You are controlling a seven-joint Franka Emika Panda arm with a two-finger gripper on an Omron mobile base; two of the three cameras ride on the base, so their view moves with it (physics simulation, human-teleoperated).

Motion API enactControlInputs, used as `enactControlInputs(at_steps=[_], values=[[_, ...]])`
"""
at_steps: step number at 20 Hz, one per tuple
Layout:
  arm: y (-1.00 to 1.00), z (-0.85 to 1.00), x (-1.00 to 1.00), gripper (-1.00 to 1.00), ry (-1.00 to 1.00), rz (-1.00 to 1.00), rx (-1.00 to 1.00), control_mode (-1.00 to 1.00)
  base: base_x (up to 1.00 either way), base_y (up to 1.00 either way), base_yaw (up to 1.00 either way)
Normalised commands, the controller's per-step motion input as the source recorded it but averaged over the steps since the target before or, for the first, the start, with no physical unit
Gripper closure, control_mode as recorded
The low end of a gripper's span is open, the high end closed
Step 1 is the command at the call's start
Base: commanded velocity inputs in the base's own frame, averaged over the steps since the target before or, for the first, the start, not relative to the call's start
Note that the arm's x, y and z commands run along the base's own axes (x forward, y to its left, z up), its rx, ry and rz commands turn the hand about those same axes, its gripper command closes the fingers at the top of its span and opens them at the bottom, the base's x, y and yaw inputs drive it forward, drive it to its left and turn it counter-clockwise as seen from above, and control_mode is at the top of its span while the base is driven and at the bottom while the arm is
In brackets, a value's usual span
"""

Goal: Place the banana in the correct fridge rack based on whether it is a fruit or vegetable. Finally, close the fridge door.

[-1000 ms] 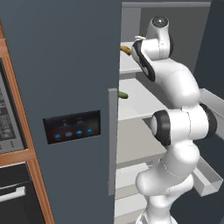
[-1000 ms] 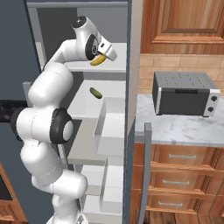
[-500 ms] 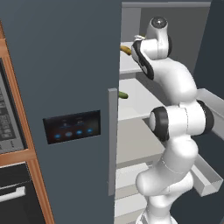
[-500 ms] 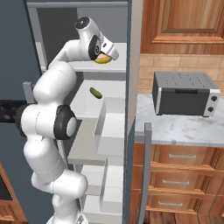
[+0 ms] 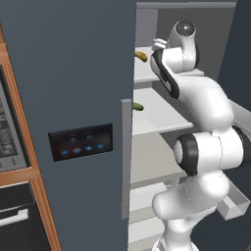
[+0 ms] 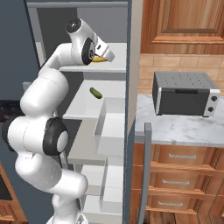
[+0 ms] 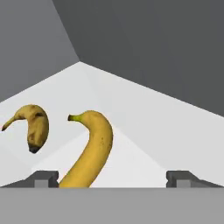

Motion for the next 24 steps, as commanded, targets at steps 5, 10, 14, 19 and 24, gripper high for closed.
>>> enactControlInputs(at_steps=[5,10,14,19,24], values=[[0.27,0.00,-1.00,-1.00,-0.04,0.00,0.00,-1.00,0.00,0.00,0.00],[0.14,0.00,-1.00,-1.00,0.00,0.00,0.00,-1.00,0.00,0.00,0.00],[0.05,-0.03,-1.00,-1.00,0.00,0.00,0.01,-1.00,0.00,0.00,0.00],[0.30,-0.03,-1.00,-1.00,0.03,0.00,0.03,-1.00,0.00,0.00,0.00],[0.62,-0.11,-0.96,-1.00,0.08,0.00,0.01,-1.00,0.00,0.00,0.00]])
